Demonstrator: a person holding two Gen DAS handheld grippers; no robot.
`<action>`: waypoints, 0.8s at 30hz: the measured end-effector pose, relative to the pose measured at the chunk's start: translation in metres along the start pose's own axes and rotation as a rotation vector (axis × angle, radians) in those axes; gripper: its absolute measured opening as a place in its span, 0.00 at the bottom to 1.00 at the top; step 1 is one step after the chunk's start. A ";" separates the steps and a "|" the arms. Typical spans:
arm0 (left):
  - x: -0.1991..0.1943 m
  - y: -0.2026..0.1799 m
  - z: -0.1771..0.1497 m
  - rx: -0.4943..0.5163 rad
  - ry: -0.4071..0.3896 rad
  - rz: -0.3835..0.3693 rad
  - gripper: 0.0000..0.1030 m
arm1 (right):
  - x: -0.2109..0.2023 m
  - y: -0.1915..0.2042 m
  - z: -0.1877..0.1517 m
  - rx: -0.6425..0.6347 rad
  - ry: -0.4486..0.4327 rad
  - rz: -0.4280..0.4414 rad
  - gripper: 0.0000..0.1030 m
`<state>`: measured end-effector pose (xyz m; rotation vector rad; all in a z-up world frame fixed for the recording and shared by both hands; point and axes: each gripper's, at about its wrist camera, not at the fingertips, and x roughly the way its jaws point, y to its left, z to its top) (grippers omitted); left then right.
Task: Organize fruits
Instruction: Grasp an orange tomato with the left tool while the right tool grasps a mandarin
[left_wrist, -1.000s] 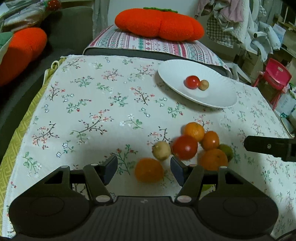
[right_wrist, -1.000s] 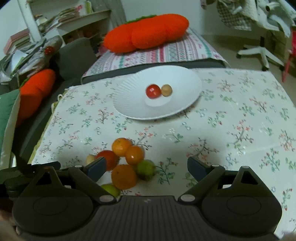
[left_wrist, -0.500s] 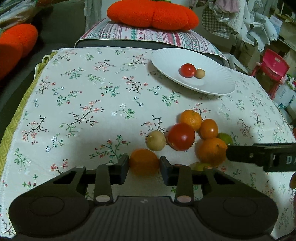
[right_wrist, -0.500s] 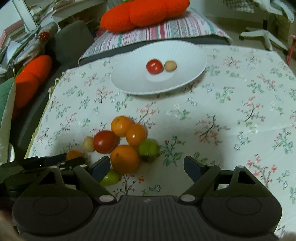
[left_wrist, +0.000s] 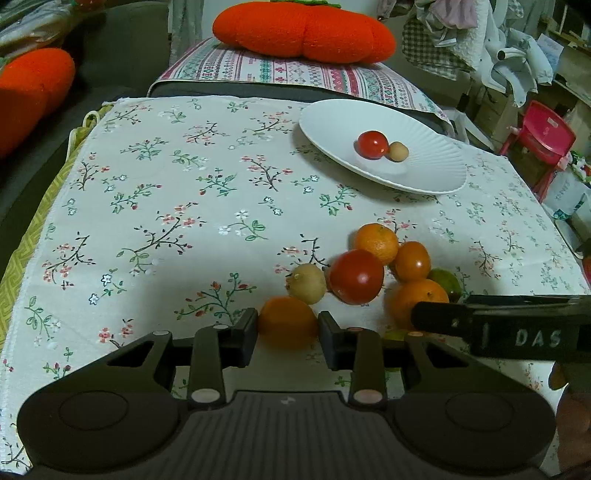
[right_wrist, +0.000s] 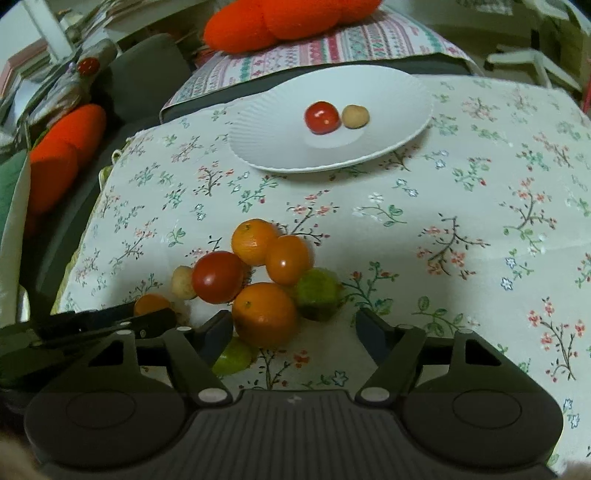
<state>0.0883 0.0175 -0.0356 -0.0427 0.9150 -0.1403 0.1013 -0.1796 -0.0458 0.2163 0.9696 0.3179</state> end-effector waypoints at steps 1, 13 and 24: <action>0.000 0.000 0.000 0.001 0.000 0.000 0.10 | 0.000 0.003 -0.001 -0.014 0.000 0.004 0.62; 0.000 0.000 0.000 0.002 -0.004 0.010 0.10 | 0.004 0.012 -0.001 -0.075 -0.030 0.011 0.32; -0.011 0.004 0.006 -0.040 -0.052 -0.010 0.10 | -0.014 0.003 0.009 -0.026 -0.110 0.021 0.32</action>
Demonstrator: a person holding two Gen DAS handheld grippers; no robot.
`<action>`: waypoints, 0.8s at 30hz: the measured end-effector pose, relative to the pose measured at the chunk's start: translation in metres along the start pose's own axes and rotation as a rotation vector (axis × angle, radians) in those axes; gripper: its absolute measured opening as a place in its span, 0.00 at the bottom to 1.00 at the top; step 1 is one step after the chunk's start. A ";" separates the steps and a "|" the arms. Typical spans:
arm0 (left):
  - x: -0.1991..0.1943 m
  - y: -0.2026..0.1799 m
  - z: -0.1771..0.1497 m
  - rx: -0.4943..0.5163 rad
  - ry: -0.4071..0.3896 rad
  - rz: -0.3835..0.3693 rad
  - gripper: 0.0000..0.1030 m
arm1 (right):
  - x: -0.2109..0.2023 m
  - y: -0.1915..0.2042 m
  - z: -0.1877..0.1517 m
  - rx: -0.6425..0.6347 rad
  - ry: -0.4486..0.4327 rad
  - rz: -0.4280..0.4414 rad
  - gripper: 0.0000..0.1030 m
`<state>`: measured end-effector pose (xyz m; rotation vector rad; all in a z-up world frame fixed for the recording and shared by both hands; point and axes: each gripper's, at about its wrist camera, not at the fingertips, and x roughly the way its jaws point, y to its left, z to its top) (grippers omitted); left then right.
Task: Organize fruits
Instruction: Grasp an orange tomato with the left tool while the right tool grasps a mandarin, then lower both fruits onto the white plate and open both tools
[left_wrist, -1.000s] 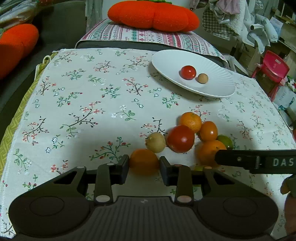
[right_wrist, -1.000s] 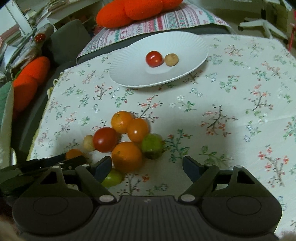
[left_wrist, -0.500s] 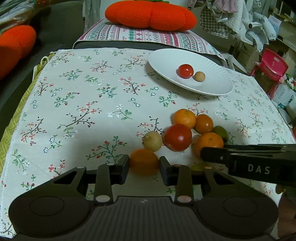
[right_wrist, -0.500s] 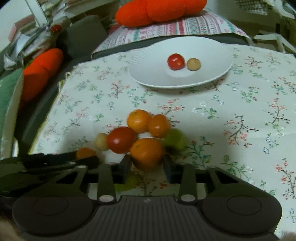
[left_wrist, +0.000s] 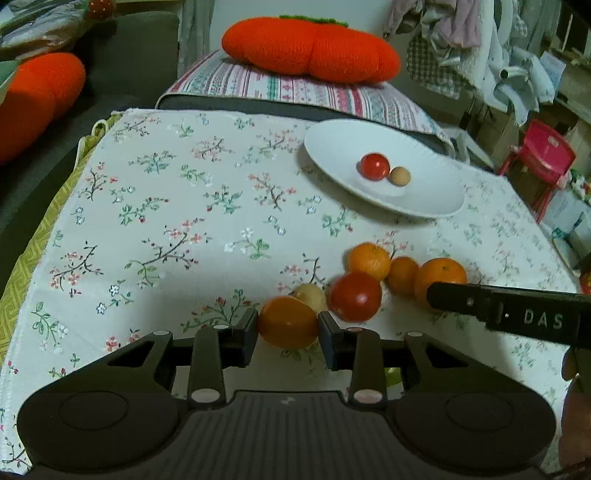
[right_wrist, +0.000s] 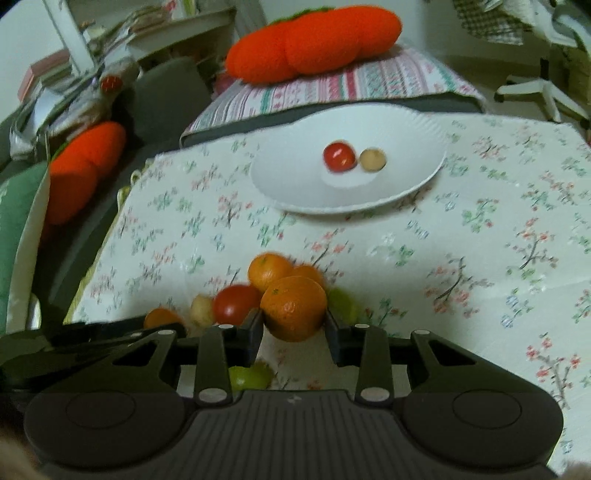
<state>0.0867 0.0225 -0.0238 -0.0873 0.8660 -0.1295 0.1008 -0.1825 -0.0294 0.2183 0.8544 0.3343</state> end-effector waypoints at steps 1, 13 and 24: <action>-0.001 0.000 0.001 -0.001 -0.007 -0.002 0.10 | -0.002 -0.001 0.002 0.001 -0.013 -0.008 0.32; -0.008 -0.004 0.008 0.002 -0.077 -0.005 0.10 | -0.010 -0.009 0.008 0.023 -0.050 0.001 0.32; 0.010 -0.032 0.033 0.130 -0.151 0.019 0.10 | -0.009 -0.018 0.019 0.030 -0.082 -0.017 0.32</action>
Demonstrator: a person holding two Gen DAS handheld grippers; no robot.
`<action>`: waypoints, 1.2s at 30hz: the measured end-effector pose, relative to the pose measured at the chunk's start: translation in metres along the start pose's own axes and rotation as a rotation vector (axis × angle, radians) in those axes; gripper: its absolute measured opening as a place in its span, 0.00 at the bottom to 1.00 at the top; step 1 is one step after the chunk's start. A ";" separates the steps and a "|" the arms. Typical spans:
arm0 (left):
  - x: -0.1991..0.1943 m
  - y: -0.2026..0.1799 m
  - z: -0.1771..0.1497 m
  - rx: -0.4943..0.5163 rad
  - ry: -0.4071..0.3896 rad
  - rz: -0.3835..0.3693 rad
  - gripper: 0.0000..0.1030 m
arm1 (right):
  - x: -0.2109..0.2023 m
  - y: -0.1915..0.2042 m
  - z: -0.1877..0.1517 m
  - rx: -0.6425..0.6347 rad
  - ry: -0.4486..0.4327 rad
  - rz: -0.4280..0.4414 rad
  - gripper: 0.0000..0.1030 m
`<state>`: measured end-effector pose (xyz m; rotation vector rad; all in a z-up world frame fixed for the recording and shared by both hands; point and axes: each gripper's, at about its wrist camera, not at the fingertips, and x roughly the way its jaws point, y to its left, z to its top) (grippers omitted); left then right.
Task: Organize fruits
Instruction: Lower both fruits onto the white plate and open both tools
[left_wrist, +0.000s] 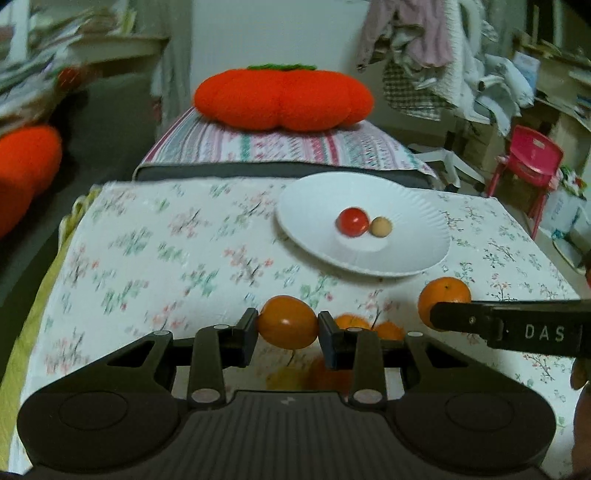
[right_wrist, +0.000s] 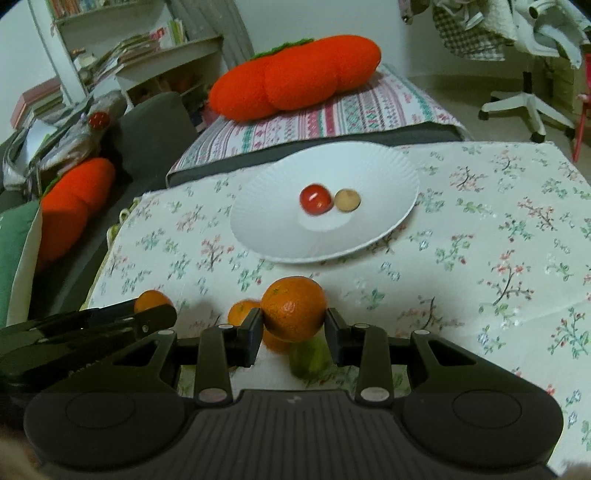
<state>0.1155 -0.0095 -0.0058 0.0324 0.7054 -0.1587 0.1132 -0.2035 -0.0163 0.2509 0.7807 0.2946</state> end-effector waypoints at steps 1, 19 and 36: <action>0.003 -0.004 0.003 0.015 -0.009 -0.002 0.10 | 0.000 -0.002 0.002 0.005 -0.007 -0.002 0.32; 0.062 -0.033 0.036 0.111 -0.106 -0.071 0.10 | 0.023 -0.032 0.044 -0.020 -0.139 -0.051 0.32; 0.080 -0.030 0.033 0.145 -0.082 -0.087 0.14 | 0.048 -0.023 0.041 -0.111 -0.088 -0.086 0.32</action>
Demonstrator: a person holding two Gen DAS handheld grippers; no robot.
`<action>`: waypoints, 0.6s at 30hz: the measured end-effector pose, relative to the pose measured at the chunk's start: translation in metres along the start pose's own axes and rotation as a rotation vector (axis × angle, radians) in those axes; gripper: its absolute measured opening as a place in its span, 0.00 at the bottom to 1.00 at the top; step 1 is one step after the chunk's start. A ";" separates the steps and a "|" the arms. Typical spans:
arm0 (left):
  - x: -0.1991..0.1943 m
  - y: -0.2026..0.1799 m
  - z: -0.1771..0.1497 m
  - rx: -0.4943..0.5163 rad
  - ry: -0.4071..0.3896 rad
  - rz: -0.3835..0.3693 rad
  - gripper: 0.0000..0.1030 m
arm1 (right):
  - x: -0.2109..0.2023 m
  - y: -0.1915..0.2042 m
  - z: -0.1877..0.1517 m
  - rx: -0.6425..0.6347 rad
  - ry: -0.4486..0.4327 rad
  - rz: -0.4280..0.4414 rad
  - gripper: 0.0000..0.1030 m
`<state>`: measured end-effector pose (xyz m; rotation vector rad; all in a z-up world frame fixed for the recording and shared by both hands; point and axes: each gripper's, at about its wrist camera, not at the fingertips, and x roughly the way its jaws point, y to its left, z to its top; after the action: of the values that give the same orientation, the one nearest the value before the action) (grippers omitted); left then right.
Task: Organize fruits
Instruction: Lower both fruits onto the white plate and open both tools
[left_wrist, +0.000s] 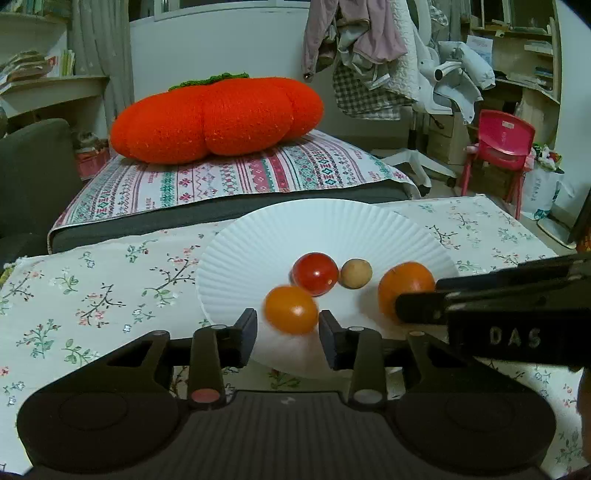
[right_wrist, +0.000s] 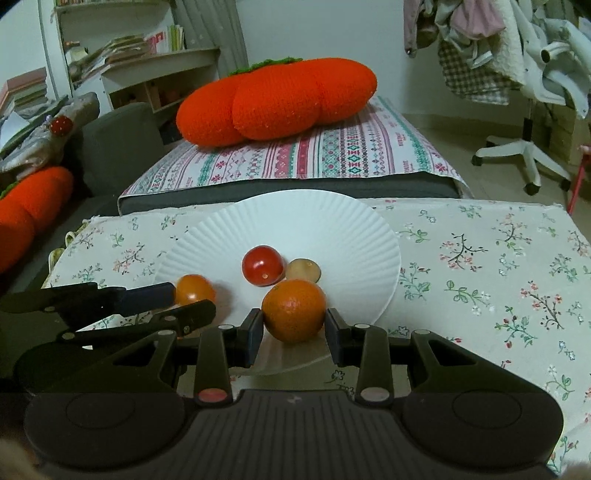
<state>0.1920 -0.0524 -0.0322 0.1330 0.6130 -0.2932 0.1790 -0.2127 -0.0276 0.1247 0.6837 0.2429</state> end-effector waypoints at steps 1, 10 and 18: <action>-0.001 0.000 0.000 -0.001 0.001 0.001 0.15 | -0.002 -0.001 0.001 0.001 -0.006 -0.004 0.33; -0.007 0.009 0.005 -0.054 0.009 0.015 0.19 | -0.008 -0.011 0.005 0.060 -0.013 -0.018 0.34; -0.016 0.023 0.005 -0.116 0.035 0.026 0.25 | -0.011 -0.018 0.004 0.100 0.002 -0.008 0.52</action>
<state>0.1895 -0.0282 -0.0176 0.0346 0.6610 -0.2295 0.1766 -0.2330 -0.0208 0.2171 0.6988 0.2015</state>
